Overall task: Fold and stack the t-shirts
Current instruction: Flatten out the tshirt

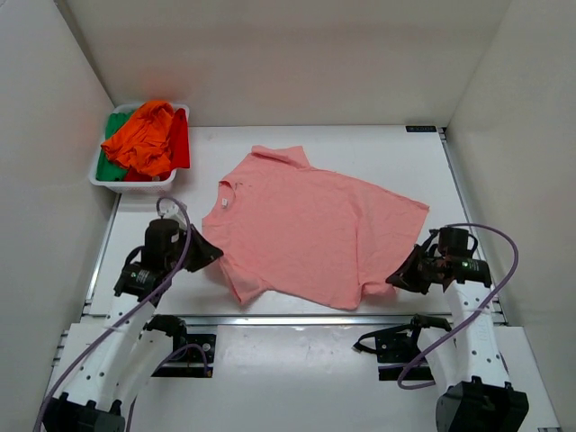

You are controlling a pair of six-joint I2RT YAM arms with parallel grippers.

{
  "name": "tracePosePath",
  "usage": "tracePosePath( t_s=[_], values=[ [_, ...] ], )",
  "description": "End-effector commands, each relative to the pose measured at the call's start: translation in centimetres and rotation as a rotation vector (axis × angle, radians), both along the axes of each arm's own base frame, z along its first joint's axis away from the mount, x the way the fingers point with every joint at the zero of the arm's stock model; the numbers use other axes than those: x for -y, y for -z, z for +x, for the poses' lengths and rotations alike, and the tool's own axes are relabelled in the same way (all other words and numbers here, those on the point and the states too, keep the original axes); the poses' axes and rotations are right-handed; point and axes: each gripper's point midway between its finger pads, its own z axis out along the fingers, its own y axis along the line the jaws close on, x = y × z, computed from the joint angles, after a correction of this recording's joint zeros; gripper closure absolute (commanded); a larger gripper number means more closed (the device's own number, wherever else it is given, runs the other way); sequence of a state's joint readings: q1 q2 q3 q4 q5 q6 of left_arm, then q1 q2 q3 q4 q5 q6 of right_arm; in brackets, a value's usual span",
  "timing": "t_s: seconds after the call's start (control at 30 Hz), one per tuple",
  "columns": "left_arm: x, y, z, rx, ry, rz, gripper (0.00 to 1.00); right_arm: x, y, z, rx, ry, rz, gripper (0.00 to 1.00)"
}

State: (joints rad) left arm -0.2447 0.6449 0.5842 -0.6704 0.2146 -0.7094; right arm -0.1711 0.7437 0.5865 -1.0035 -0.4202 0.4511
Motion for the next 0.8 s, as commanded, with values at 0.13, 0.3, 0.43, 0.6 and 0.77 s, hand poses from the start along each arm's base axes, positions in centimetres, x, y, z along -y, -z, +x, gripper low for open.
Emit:
tracePosePath(
  t_s=[0.13,0.3,0.43,0.6,0.77],
  values=[
    [0.0,-19.0,10.1,0.431,0.007,0.023,1.00,-0.6,-15.4,11.9,0.573,-0.127,0.029,1.00],
    [-1.5,-37.3,12.5,0.752,-0.057,0.061,1.00,-0.3,-27.5,15.8,0.794,-0.234,-0.037,1.00],
    [-2.6,-44.7,9.8,0.901,-0.094,0.052,1.00,-0.4,-33.8,15.5,0.888,-0.241,-0.057,1.00],
    [-3.0,-48.4,5.3,1.014,-0.097,0.008,1.00,-0.3,-37.5,12.8,0.960,-0.217,-0.089,1.00],
    [-2.7,-49.9,2.0,1.071,-0.080,-0.041,1.00,0.8,-40.0,10.9,1.022,-0.183,-0.210,1.00]
  ],
)
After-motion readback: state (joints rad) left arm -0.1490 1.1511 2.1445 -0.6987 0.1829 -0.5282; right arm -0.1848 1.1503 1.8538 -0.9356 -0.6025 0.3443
